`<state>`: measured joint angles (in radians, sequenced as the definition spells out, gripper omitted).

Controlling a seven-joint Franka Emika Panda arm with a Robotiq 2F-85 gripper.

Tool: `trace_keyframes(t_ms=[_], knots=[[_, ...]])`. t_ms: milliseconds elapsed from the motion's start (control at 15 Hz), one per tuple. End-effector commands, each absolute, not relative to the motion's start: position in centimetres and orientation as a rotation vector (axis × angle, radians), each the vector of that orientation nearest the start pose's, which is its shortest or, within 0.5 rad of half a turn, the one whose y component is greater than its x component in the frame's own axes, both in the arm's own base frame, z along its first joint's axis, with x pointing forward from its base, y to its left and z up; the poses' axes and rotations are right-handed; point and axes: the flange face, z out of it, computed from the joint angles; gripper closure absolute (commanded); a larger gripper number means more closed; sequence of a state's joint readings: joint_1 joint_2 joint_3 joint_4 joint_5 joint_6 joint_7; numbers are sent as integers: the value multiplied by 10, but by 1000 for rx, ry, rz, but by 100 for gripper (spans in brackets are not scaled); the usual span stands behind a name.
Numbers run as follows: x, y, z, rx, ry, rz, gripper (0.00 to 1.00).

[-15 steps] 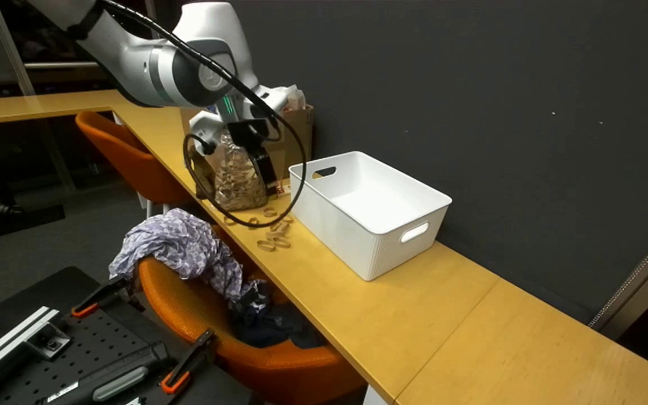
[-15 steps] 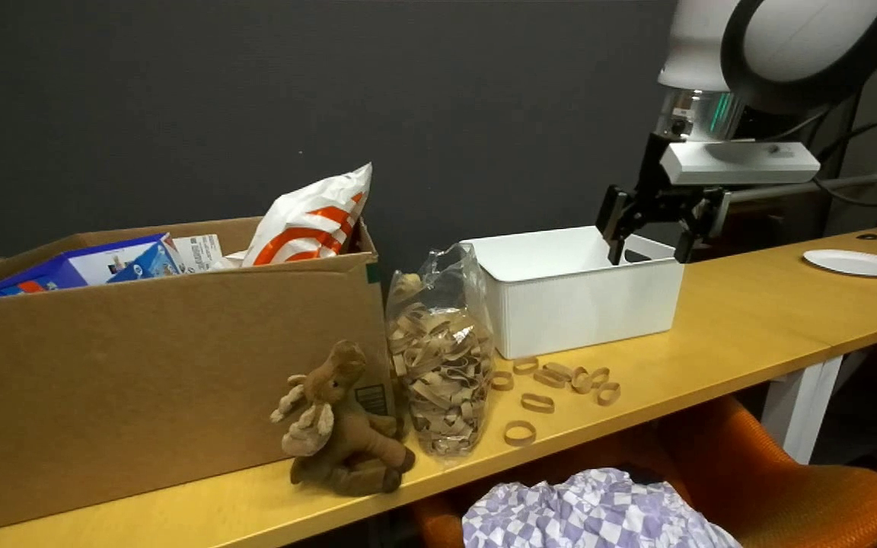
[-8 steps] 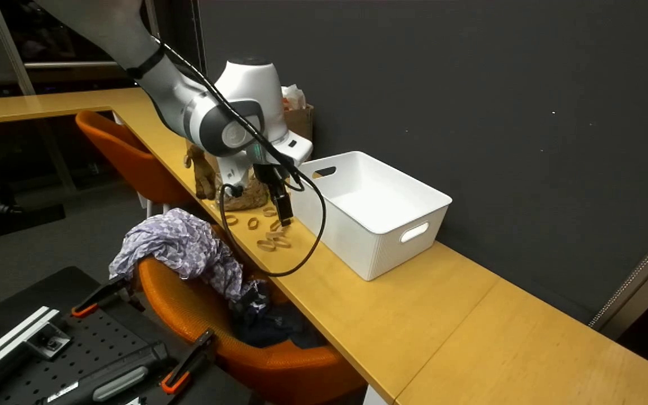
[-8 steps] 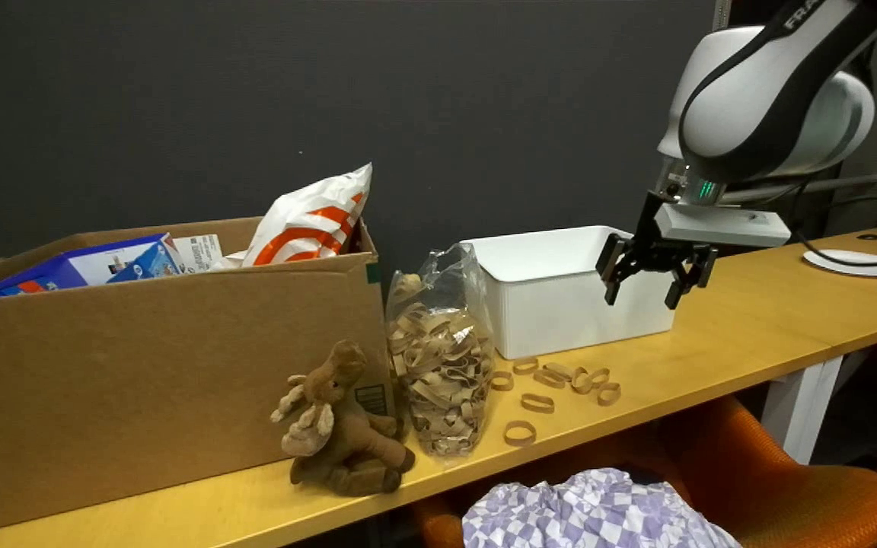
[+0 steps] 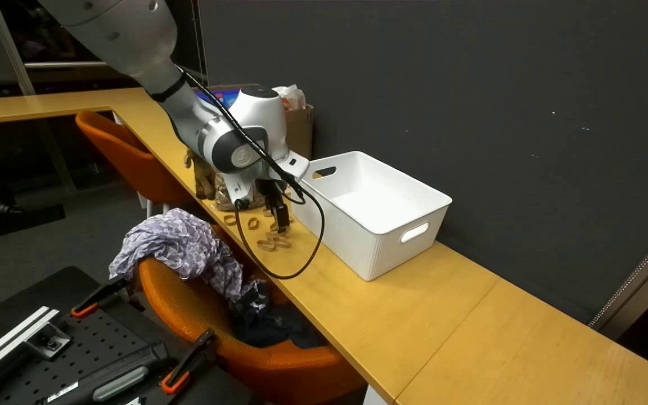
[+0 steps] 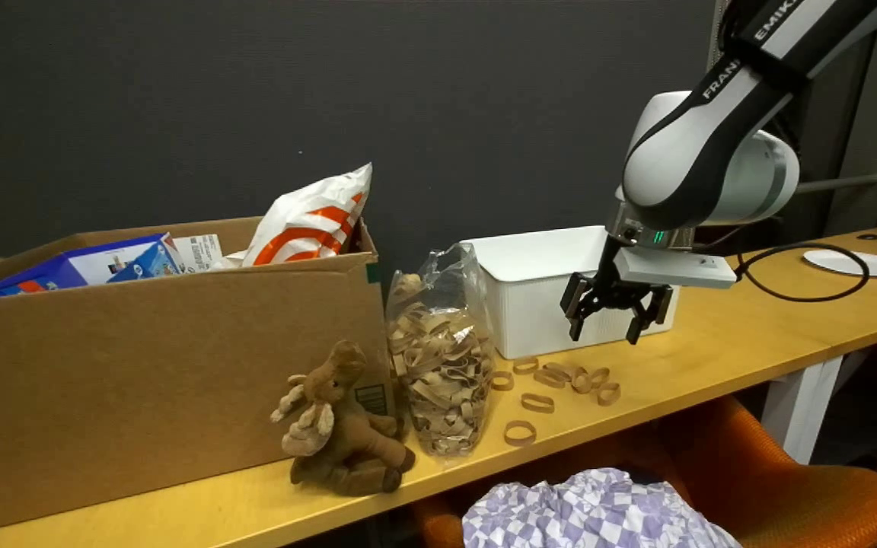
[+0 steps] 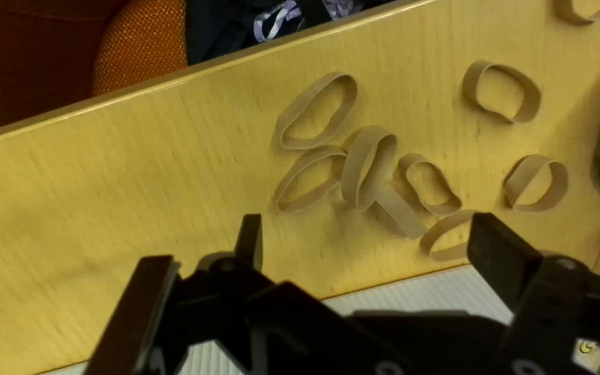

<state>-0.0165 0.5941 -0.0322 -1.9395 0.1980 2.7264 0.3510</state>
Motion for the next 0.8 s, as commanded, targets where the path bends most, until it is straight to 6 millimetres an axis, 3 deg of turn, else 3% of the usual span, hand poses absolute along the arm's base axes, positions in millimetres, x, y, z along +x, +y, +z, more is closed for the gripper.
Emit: trace_keyframes(t_ms=[0,733], knots=[[654,-40,177,-2883,845,-233,0],[672,-33,135,-2904,788,-201,0]])
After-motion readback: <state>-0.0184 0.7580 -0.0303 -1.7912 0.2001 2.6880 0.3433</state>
